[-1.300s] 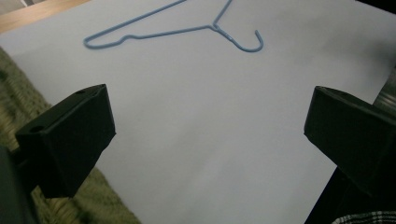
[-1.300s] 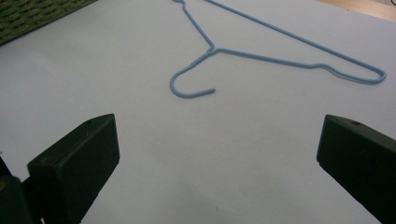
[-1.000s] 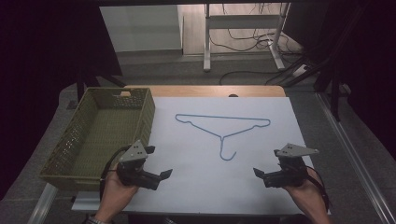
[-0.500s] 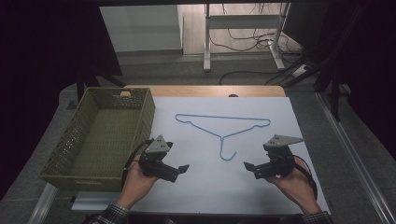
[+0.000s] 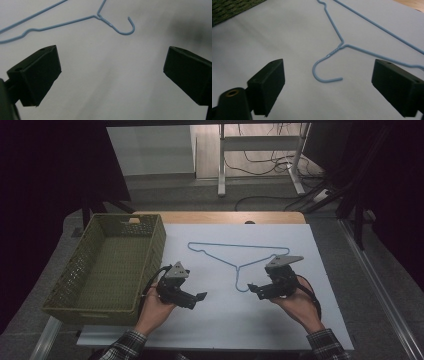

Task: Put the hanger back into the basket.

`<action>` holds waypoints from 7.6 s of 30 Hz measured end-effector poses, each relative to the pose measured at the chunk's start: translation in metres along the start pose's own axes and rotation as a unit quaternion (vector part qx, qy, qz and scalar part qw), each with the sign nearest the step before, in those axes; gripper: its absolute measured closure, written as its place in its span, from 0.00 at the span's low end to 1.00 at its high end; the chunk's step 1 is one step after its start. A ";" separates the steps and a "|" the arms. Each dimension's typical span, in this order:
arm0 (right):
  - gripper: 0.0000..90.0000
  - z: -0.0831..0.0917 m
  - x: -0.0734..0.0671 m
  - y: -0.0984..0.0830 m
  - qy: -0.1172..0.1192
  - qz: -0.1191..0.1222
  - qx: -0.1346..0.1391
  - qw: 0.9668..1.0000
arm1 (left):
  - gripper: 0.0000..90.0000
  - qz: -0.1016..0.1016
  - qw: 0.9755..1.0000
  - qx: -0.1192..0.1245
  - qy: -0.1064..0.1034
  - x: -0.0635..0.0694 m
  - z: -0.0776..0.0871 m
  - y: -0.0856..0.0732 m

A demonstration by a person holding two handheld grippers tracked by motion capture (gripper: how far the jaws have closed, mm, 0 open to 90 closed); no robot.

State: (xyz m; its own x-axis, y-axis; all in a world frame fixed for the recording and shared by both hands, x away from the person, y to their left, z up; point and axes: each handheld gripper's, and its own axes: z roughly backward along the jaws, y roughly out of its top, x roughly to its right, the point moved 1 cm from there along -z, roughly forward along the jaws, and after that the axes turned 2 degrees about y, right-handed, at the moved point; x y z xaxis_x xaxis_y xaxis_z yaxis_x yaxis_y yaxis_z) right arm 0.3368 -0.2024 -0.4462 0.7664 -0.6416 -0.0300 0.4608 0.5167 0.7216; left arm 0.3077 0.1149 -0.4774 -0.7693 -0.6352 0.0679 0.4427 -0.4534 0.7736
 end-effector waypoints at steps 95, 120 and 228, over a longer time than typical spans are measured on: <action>0.95 -0.069 0.002 0.010 0.075 0.050 -0.066 0.994 | 1.00 -0.027 0.998 -0.041 -0.034 0.028 -0.141 0.033; 0.73 -0.058 0.070 0.016 0.001 -0.013 -0.045 0.999 | 0.99 -0.025 0.998 -0.037 -0.041 0.025 -0.142 0.034; 0.69 -0.044 0.015 0.068 0.007 0.072 0.015 0.997 | 0.95 0.008 0.996 0.080 0.030 -0.021 -0.032 0.108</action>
State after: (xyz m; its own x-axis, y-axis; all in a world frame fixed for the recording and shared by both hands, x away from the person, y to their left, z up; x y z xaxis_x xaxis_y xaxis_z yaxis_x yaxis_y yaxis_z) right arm 0.3991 -0.1519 -0.4284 0.8297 -0.5543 0.0662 0.3318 0.5850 0.7401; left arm 0.3865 0.0596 -0.4160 -0.7322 -0.6794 0.0476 0.3715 -0.3398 0.8640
